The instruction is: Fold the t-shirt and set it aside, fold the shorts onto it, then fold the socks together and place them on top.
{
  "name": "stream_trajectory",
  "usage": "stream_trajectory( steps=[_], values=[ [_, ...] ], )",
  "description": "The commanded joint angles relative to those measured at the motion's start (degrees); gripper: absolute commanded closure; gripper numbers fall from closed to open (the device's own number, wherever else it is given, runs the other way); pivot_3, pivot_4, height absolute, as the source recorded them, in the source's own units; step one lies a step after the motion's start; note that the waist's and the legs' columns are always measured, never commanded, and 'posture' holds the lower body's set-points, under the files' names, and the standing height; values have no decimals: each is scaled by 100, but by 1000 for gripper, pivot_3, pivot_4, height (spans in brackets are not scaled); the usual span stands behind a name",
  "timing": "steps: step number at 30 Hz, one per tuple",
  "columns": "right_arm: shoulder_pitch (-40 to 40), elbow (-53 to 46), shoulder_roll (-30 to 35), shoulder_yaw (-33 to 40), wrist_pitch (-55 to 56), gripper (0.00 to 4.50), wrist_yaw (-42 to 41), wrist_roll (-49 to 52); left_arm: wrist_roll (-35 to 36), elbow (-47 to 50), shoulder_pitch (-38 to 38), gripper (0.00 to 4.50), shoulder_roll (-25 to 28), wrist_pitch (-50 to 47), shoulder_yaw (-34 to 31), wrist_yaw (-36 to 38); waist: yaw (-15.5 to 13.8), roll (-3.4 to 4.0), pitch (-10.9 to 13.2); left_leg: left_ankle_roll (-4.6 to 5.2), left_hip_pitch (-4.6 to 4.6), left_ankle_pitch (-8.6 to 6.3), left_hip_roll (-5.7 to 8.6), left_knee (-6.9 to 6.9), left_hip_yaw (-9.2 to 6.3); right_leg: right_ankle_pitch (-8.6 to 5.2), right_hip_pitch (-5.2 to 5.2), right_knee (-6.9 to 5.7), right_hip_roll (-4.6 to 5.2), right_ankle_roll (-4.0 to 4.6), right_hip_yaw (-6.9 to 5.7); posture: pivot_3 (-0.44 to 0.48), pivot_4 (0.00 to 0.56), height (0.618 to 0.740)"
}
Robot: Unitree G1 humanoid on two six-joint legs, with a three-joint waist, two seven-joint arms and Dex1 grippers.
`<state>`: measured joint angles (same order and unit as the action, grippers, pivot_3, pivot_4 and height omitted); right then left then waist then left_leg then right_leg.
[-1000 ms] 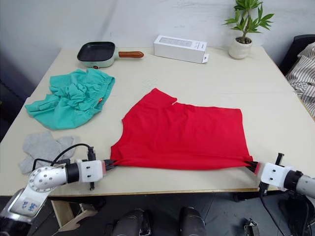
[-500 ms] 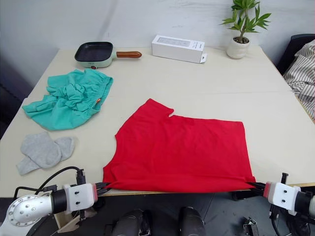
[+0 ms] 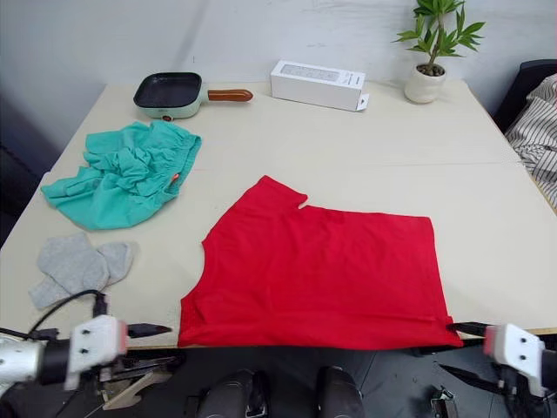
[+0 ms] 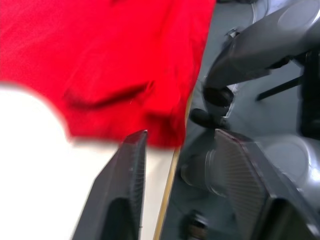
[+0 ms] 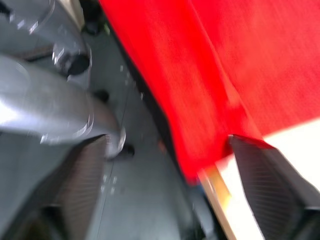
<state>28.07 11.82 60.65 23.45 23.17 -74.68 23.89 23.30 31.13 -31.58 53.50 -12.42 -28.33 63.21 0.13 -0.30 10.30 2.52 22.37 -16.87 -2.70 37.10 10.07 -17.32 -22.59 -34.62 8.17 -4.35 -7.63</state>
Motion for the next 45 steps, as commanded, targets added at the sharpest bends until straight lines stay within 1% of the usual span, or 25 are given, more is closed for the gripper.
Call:
stream_trajectory(
  steps=[1, 3, 5, 7, 8, 9, 11, 12, 13, 14, 15, 16, 18, 20, 24, 29, 34, 38, 41, 44, 45],
  values=[
    [-216, 459, 305, 428, -322, 0, -532, 271, 882, -444, 385, 754, 544, -980, -426, 591, 8, -3, 5, 0, -4, 0, -2, 3, -1, -2, -1, 0, -3, 3, 0, 0, 150, 740],
    [-654, 882, 435, 501, -648, 0, -620, 352, 1167, -768, 946, 107, 735, -1284, -328, 645, 18, 6, 11, 0, -5, 1, -2, 3, -1, -9, -9, 15, -6, 18, 1, 0, 150, 740],
    [-1332, 1327, 559, 436, -1134, 0, -596, 419, 1499, -1167, 1904, 23, 742, -1701, -32, 411, 18, 18, 19, 0, -6, 1, -2, 2, -1, -6, -7, 29, -6, 19, 5, 0, 150, 740],
    [-2101, 1717, 607, 203, -1546, 0, -615, 342, 1492, -1602, 2860, 23, 679, -1961, 455, 249, 25, 30, 24, 1, -2, 2, -2, 4, -1, 2, -10, 30, -4, 19, 10, 0, 150, 740],
    [-2606, 1963, 556, -11, -1629, 0, -558, 178, 1267, -1922, 3416, 23, 587, -1945, 813, 135, 26, 32, 24, -1, -5, 3, 1, 1, 0, 5, 1, 29, -4, 15, 13, 0, 150, 740],
    [-3051, 2186, 502, -207, -1713, 0, -499, 20, 1082, -2179, 3887, 23, 496, -1937, 1131, 55, 27, 34, 27, -14, -4, 12, 5, 3, 2, 27, 7, 8, -2, -18, 14, 0, 150, 740],
    [-4140, 2676, 264, -687, -1869, 0, -333, -333, 477, -2866, 4945, 23, 170, -1742, 1867, -204, 27, 35, 31, -47, 2, 31, 7, 2, 7, 54, -9, -16, 0, -67, 8, 0, 150, 740],
    [-4657, 2891, 132, -911, -2007, 0, -278, -483, 179, -3231, 5428, 23, 4, -1701, 2208, -332, 33, 34, 31, -55, 5, 34, 6, 0, 9, 55, -20, -35, -6, -69, 5, 0, 150, 740],
    [-5156, 3125, -19, -1108, -2130, 0, -172, -645, -135, -3704, 5930, 23, -226, -1600, 2493, -520, 36, 33, 32, -41, 4, 51, 1, 7, 14, 55, -27, -64, -26, -69, 7, 0, 150, 740],
    [-5560, 3340, -139, -1267, -2167, 0, -152, -783, -327, -4123, 6369, 23, -409, -1657, 2703, -631, 36, 32, 33, -45, 3, 52, -1, 9, 15, 54, -29, -71, -35, -67, 6, 0, 150, 740],
    [-5854, 3541, -214, -1378, -2200, 0, -175, -887, -435, -4432, 6695, 23, -537, -1711, 2847, -630, 38, 21, 42, -50, 3, 57, -2, 11, 19, 50, -35, -81, -67, -62, 0, 0, 150, 740],
    [-6171, 3794, -291, -1501, -2272, 0, -134, -1026, -575, -4770, 7040, 23, -674, -1707, 3002, -614, 39, 20, 43, -53, 16, 80, 0, 11, 31, 49, -63, -103, -75, -61, -1, 0, 150, 740],
    [-6824, 4350, -447, -1759, -2360, 0, -13, -1320, -975, -5600, 7754, 23, -1034, -1489, 3279, -863, 29, 20, 43, -55, 41, 89, -2, 12, 35, 49, -98, -133, -73, -60, 4, 0, 150, 740],
    [-7415, 4924, -601, -1957, -2375, 0, 187, -1615, -1320, -6437, 8303, 23, -1417, -1194, 3461, -1119, 34, 19, 44, -46, 61, 94, 1, 34, 54, 43, -119, -133, -87, -65, -3, 0, 150, 740],
    [-8121, 5657, -841, -2163, -2274, 0, 568, -2030, -1766, -7719, 8866, 23, -1883, -634, 3640, -1231, 85, 19, 44, -29, 79, 91, 1, 62, 67, 57, -126, -138, -80, -90, 8, 0, 150, 740],
    [-8640, 6128, -1215, -2161, -2384, 0, 1331, -2332, -2089, -8886, 9249, 23, -2297, -251, 3587, -1517, 169, 13, 48, -16, 85, 85, 1, 86, 73, 67, -125, -138, -72, -107, 16, 0, 150, 740],
    [-8849, 6338, -1494, -2015, -2588, 0, 1701, -2394, -2105, -9260, 9371, 23, -2550, -191, 3451, -1389, 174, 13, 47, -14, 83, 86, 0, 94, 73, 67, -126, -152, -67, -107, 17, 0, 150, 740],
    [-8876, 6405, -1636, -1989, -2829, 0, 1715, -2475, -2204, -9298, 9353, 23, -2574, -206, 3472, -1241, 155, 13, 47, -14, 83, 86, 3, 96, 70, 67, -125, -178, -65, -107, 17, 0, 150, 740],
    [-8885, 6431, -1676, -1982, -2986, 576, 1775, -2521, -2239, -9268, 9328, 0, -2569, -227, 3444, -1201, 164, 13, 47, -13, 83, 86, 5, 97, 69, 67, -125, -186, -63, -107, 18, 0, 150, 740],
    [-8889, 6445, -1668, -2028, -3092, 1695, 1764, -2598, -2305, -9229, 9298, 0, -2546, -222, 3462, -1137, 170, 13, 47, -13, 82, 86, 3, 98, 68, 67, -125, -187, -64, -107, 17, 0, 150, 740],
    [-8887, 6444, -1654, -2051, -3083, 1967, 1731, -2627, -2321, -9230, 9299, 0, -2537, -223, 3463, -1118, 173, 13, 47, -13, 82, 86, 3, 98, 69, 67, -125, -187, -64, -107, 17, 0, 150, 740]
  ],
)
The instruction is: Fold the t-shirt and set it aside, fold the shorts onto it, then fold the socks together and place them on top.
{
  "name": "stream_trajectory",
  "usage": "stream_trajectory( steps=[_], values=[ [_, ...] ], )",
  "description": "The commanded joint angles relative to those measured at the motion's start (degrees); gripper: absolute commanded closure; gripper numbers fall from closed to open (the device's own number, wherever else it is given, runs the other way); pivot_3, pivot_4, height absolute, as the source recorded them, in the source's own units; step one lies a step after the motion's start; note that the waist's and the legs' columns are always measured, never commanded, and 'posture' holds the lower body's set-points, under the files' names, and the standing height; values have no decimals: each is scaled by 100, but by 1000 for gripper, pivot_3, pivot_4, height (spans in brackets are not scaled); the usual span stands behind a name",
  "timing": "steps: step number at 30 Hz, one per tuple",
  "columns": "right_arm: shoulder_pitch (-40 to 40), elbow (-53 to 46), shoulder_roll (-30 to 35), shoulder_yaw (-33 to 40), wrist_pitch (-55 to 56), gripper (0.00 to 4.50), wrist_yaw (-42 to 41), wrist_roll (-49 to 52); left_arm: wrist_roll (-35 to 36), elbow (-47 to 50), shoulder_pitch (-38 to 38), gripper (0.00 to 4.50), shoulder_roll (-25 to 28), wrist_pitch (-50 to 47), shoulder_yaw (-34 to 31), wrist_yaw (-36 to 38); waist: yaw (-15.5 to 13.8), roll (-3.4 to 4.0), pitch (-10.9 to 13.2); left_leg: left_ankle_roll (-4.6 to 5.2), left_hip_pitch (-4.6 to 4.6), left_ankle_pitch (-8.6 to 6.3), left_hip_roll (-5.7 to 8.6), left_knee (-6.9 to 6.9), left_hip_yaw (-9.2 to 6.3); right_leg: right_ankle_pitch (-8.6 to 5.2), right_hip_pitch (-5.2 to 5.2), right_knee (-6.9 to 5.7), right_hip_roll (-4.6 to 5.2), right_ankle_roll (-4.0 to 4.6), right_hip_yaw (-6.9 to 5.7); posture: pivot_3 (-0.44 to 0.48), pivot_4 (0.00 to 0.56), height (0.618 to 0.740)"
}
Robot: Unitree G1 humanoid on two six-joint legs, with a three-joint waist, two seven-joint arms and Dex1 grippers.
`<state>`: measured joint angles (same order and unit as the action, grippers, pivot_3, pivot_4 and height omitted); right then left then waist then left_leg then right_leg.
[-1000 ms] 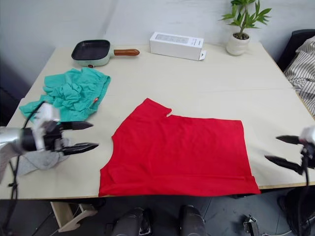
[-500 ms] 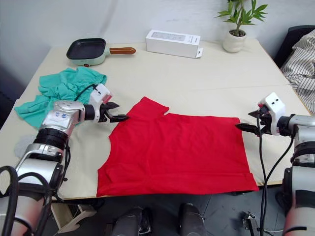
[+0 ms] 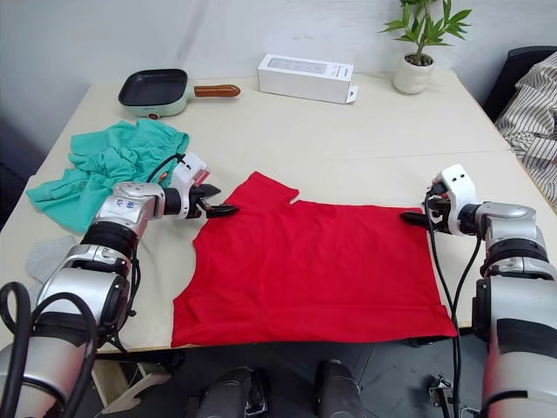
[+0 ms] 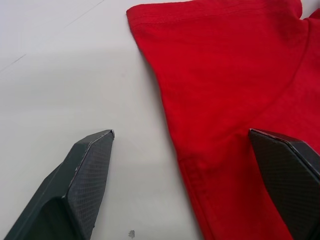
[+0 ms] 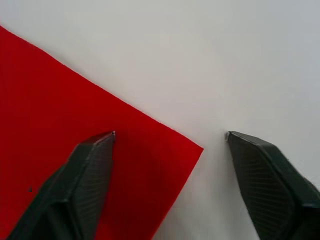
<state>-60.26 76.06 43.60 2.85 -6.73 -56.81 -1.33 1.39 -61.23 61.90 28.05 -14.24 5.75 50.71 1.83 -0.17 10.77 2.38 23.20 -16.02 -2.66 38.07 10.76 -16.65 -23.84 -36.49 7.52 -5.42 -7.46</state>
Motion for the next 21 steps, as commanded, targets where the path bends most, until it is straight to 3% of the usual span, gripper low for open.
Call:
stream_trajectory(
  steps=[1, 7, 8, 10, 13, 21],
  values=[
    [-52, 20, 61, 1, -83, 2323, -78, -124, -143, 4, -47, 0, 12, -42, 50, 144, 4, 0, 0, 0, 0, 0, 0, 0, 0, 0, 0, 0, 0, 0, 0, 0, 150, 740],
    [-52, 12, 87, -51, -18, 4323, -333, -231, -268, -14, -47, 0, 22, -28, 87, 287, 3, 0, 0, 0, 0, 0, 1, 2, 0, 0, 1, -2, 0, 0, 0, 0, 150, 740],
    [-52, 9, 92, -55, -36, 4453, -416, -233, -284, -34, -42, 0, 6, -18, 85, 284, 3, 0, 0, 0, -1, 0, 1, 2, 0, 0, 1, -2, 0, 0, 0, 0, 150, 740],
    [-41, -7, 103, -34, -2, 4453, -534, -215, -314, -81, -33, 0, -57, 32, 88, 276, 2, 0, -1, 0, -1, 0, 1, 3, 0, 0, 1, -3, 0, 0, 0, 0, 150, 740],
    [6, -28, 123, 10, 167, 4500, -482, -219, -327, -141, -22, 524, -141, 107, 44, 159, 0, 0, -1, 0, -1, 0, 1, 3, 0, 0, 1, -4, 0, 0, 0, 0, 150, 740],
    [213, -118, 113, 81, 465, 4500, -747, -151, -209, -253, -36, 2959, -273, 323, -261, -138, -2, 0, -1, 0, -1, 0, 1, 6, -1, 0, 2, -4, 0, 0, 0, 0, 150, 740]
  ],
)
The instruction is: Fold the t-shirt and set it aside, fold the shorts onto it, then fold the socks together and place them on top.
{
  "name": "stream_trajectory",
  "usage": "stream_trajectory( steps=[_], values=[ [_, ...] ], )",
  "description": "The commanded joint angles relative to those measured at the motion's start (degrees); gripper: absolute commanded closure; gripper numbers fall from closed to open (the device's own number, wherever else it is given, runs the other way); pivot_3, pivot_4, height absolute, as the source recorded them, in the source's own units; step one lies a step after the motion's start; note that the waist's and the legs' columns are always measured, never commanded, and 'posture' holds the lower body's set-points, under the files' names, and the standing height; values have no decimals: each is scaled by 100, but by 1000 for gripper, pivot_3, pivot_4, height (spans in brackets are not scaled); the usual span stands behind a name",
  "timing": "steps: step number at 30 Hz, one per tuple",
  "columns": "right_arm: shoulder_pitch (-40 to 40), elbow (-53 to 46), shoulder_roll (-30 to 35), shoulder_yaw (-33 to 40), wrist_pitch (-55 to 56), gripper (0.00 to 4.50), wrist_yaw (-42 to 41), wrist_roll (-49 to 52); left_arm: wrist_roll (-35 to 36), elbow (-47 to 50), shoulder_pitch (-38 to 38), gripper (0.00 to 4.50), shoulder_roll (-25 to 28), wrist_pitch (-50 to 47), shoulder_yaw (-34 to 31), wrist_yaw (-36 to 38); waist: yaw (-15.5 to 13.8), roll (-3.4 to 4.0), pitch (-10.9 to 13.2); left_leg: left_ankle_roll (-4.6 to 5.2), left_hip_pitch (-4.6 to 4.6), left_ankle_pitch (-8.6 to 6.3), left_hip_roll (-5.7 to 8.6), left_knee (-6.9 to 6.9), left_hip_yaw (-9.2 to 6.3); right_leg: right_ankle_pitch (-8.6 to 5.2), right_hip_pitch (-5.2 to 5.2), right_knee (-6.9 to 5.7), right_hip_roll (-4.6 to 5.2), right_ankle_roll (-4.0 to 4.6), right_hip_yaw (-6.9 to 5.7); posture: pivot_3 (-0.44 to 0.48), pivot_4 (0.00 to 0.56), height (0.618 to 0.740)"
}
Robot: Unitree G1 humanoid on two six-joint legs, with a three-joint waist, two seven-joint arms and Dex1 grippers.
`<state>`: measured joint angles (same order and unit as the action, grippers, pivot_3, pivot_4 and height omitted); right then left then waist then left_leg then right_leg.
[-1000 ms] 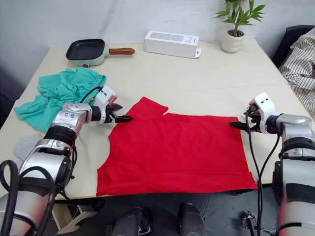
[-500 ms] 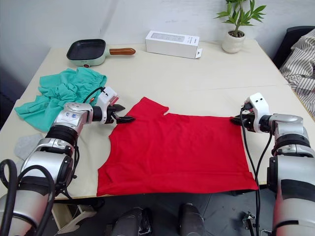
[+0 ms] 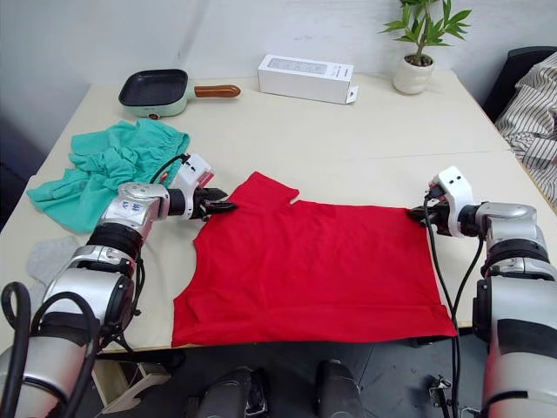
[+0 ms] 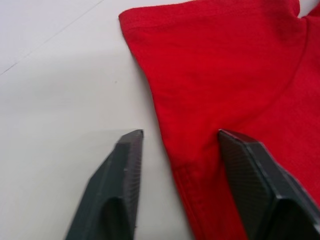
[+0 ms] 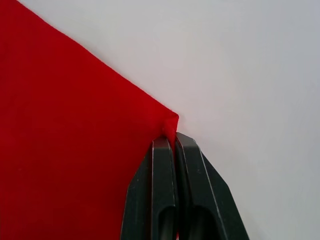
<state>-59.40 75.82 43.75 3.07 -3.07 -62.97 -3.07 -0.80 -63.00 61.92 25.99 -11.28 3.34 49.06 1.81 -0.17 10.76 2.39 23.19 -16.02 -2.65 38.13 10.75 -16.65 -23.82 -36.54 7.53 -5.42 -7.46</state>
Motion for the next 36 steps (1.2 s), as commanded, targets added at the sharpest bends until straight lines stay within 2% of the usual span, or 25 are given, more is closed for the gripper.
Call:
stream_trajectory(
  steps=[1, 5, 18, 26, 30, 36],
  values=[
    [160, -102, 97, 73, 132, 4500, -141, 37, 27, -71, -46, 3248, -73, 53, -49, 70, 1, 0, 0, 0, 0, 0, 0, 0, 0, 0, 0, 0, 0, 0, 0, 0, 150, 740],
    [232, -140, 81, 183, 224, 4500, -163, 134, 177, 5, -87, 4456, -80, 113, -200, 221, 7, 0, 0, 0, 0, 0, 0, 0, 0, 0, 0, 0, -1, 0, 0, 0, 150, 740],
    [218, -337, 162, 564, 443, 4500, -559, 531, 651, 874, -390, 4456, 228, 65, -697, 496, 44, 0, 0, 0, 1, 0, -2, -2, 0, 0, -1, 0, -3, 0, 0, 0, 150, 740],
    [412, -682, 455, 711, 388, 4500, -1326, 799, 667, 2304, -951, 4456, 739, -209, -488, 1043, 103, 0, 0, 0, 1, 0, -2, -5, -2, 0, -1, 0, -4, 0, -1, 0, 150, 740],
    [630, -957, 596, 901, 333, 4500, -1540, 1051, 787, 3150, -1340, 4456, 941, -490, -531, 1065, 122, 0, 0, 0, 1, 0, -2, -6, -3, 0, -1, 1, -4, 0, 1, 0, 150, 740],
    [1407, -1798, 687, 1163, 106, 4500, -1812, 1533, 1080, 4672, -2198, 4456, 1230, -1187, -666, 1026, 122, 0, 0, -1, 0, 0, -4, -5, -5, 0, -1, 0, -3, 0, 6, 0, 150, 740]
  ],
)
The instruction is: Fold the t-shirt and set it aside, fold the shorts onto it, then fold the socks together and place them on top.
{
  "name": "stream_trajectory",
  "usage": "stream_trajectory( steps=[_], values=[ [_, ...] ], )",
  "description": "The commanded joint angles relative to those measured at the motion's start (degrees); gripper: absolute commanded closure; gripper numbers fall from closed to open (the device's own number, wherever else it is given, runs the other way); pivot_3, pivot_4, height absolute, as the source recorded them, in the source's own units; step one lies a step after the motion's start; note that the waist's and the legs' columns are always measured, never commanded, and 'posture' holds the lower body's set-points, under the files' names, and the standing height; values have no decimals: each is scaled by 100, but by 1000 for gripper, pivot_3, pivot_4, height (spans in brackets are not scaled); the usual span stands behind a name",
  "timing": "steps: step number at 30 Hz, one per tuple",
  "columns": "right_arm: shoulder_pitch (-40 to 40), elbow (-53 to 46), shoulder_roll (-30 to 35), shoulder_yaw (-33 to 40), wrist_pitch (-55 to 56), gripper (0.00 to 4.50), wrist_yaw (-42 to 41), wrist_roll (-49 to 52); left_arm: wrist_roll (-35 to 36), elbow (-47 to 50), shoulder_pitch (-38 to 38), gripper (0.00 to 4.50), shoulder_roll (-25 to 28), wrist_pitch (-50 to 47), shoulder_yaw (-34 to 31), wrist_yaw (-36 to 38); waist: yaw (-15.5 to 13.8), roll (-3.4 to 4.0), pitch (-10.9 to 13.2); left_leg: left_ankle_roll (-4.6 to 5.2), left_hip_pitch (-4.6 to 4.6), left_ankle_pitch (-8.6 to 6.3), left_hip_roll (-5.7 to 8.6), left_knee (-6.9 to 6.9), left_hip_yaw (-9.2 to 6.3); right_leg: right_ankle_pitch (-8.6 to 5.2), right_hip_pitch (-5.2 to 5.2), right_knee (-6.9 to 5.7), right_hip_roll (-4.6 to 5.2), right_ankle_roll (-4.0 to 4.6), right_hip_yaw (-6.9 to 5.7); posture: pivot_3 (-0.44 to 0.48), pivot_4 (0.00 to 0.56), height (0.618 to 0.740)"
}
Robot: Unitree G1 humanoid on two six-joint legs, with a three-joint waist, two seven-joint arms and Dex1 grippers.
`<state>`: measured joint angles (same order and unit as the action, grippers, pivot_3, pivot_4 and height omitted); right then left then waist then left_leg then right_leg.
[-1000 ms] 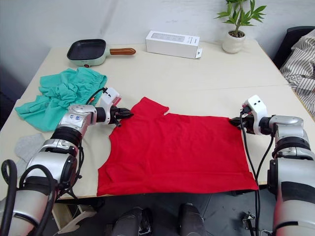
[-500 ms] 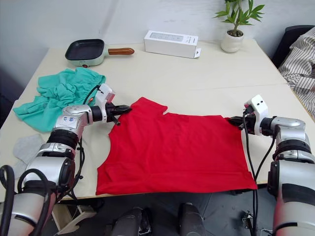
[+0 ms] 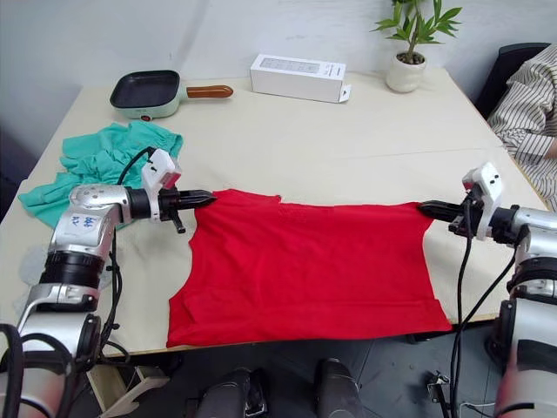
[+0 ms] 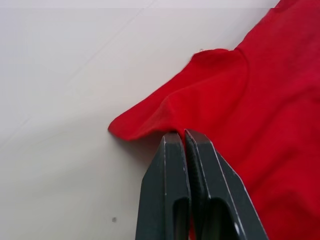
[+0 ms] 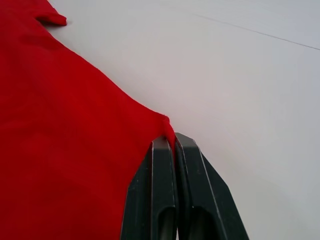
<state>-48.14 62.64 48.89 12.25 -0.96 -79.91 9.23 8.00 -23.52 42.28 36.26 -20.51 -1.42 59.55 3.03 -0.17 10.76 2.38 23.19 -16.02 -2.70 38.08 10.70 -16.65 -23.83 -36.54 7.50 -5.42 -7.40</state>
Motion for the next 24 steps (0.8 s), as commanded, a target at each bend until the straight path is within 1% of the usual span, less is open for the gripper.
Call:
stream_trajectory(
  steps=[1, 3, 6, 9, 14, 17, 18, 20, 22, 24],
  values=[
    [506, -691, 180, 275, -127, 4500, -129, 368, 238, 987, -423, 4456, 263, -379, -209, -59, -5, 0, 0, 0, 0, 0, 0, 0, -1, 0, 0, 0, 0, 0, 0, 0, 150, 740],
    [846, -1027, 188, 310, -189, 4500, -126, 456, 298, 1346, -680, 4456, 330, -543, -234, -142, -14, 0, 0, 0, 0, 0, 1, 1, -2, 0, 1, 1, 1, 0, 0, 0, 150, 740],
    [1552, -1601, 120, 365, -194, 4500, -51, 583, 379, 2002, -1279, 4456, 415, -812, -248, -272, -26, 0, 0, 0, -1, 0, 2, 3, -3, 0, 1, 2, 4, 0, 4, 0, 150, 740],
    [2081, -2095, 8, 371, -167, 4500, 146, 674, 537, 2429, -1668, 4456, 392, -1062, -355, -464, -47, 0, 0, -1, -4, -2, 1, 3, -6, 0, 3, 7, 6, 1, 23, 0, 150, 740],
    [2613, -2515, -89, 220, 117, 4500, 477, 556, 573, 2627, -2012, 4456, 474, -1073, -295, -602, -94, 0, 0, -4, -11, -4, 1, 8, -6, -2, 4, 13, 8, 4, 59, 0, 150, 740],
    [2716, -2591, -94, 200, 231, 4500, 694, 507, 633, 2606, -2039, 4456, 476, -1126, -310, -656, -115, 0, 0, -8, -14, -6, 0, 8, -6, -3, 4, 12, 9, 6, 62, 0, 150, 740],
    [2758, -2702, -49, 208, 0, 4301, 581, 624, 676, 2567, -2009, 4256, 521, -1178, -323, -607, -121, 0, 0, -8, -14, -6, 0, 8, -6, -3, 4, 12, 8, 6, 62, 0, 150, 740],
    [2776, -2804, 4, 276, 45, 3824, 536, 713, 803, 2472, -1915, 3791, 661, -1307, -379, -453, -127, 0, 0, -8, -14, -6, -1, 8, -6, -3, 4, 11, 8, 8, 62, 0, 150, 740],
    [2784, -2891, 105, 332, 14, 3156, 512, 753, 1009, 2390, -1736, 3166, 815, -1561, -402, -245, -131, 0, 0, -9, -13, -6, -2, 7, -6, -5, 3, 11, 7, 11, 60, 0, 150, 740],
    [2750, -2908, 240, 382, 55, 2436, 506, 758, 1368, 2305, -1410, 2492, 946, -2153, -391, 22, -139, 0, 0, -8, -13, -6, 0, 8, -6, -5, 2, 10, 6, 11, 59, 0, 150, 740]
  ],
)
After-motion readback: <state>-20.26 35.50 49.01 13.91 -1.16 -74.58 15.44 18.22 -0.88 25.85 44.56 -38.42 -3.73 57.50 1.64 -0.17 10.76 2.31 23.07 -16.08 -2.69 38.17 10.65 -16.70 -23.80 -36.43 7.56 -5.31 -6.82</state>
